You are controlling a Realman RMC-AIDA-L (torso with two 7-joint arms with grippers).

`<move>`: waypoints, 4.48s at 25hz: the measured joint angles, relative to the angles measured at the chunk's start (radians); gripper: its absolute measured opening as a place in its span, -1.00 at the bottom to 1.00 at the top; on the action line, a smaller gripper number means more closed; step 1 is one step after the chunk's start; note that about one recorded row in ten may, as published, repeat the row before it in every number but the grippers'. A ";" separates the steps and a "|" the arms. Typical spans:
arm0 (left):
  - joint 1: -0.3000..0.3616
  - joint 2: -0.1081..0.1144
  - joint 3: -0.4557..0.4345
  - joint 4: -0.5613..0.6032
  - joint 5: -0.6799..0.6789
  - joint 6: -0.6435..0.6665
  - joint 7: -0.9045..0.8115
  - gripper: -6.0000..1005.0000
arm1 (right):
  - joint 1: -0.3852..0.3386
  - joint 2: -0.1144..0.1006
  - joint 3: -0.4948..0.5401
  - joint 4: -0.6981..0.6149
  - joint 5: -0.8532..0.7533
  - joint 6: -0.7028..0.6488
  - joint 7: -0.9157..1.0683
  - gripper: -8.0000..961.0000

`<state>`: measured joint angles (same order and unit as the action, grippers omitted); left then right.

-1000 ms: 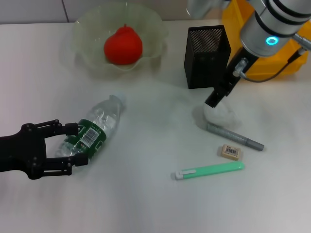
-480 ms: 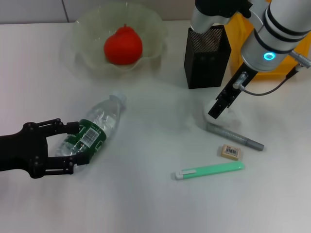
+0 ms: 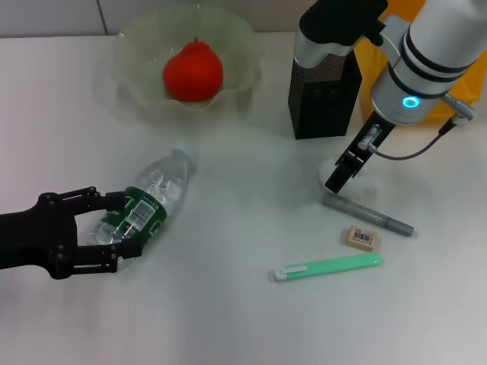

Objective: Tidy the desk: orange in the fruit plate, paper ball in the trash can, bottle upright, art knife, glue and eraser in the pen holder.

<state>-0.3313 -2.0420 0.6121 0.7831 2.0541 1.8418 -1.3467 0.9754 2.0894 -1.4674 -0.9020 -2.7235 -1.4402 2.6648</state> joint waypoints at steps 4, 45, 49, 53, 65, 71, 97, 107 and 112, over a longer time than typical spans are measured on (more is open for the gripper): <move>0.000 0.000 0.000 -0.001 0.000 -0.001 0.000 0.71 | 0.000 0.000 0.000 0.017 -0.001 0.019 0.001 0.46; 0.004 -0.008 -0.008 -0.002 -0.007 -0.020 0.010 0.71 | -0.082 -0.081 0.381 -0.354 -0.200 -0.121 -0.169 -0.20; 0.000 -0.017 -0.008 -0.002 -0.007 -0.023 0.006 0.71 | -0.118 -0.078 0.399 -0.315 -0.200 0.046 -0.202 -0.20; -0.001 -0.020 -0.008 -0.003 -0.014 -0.023 0.000 0.71 | -0.142 -0.062 0.405 -0.269 -0.198 0.204 -0.208 -0.20; -0.010 -0.016 -0.008 0.008 -0.026 -0.027 -0.007 0.71 | -0.187 -0.018 0.404 -0.252 -0.184 0.326 -0.231 0.52; -0.052 -0.010 -0.003 0.128 -0.014 -0.047 -0.141 0.71 | -0.359 -0.014 0.422 -0.473 0.138 0.221 -0.381 0.70; -0.325 -0.032 0.628 0.400 0.476 -0.460 -1.092 0.71 | -0.728 -0.013 0.767 -0.378 0.835 -0.349 -1.065 0.75; -0.383 -0.038 0.848 0.291 0.500 -0.627 -1.214 0.71 | -0.733 -0.012 0.775 -0.380 0.815 -0.340 -1.068 0.75; -0.393 -0.038 0.894 0.269 0.506 -0.668 -1.247 0.71 | -0.726 -0.012 0.775 -0.375 0.814 -0.338 -1.068 0.74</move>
<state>-0.7242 -2.0802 1.5066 1.0524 2.5597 1.1736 -2.5939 0.2494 2.0779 -0.6921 -1.2766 -1.9093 -1.7784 1.5964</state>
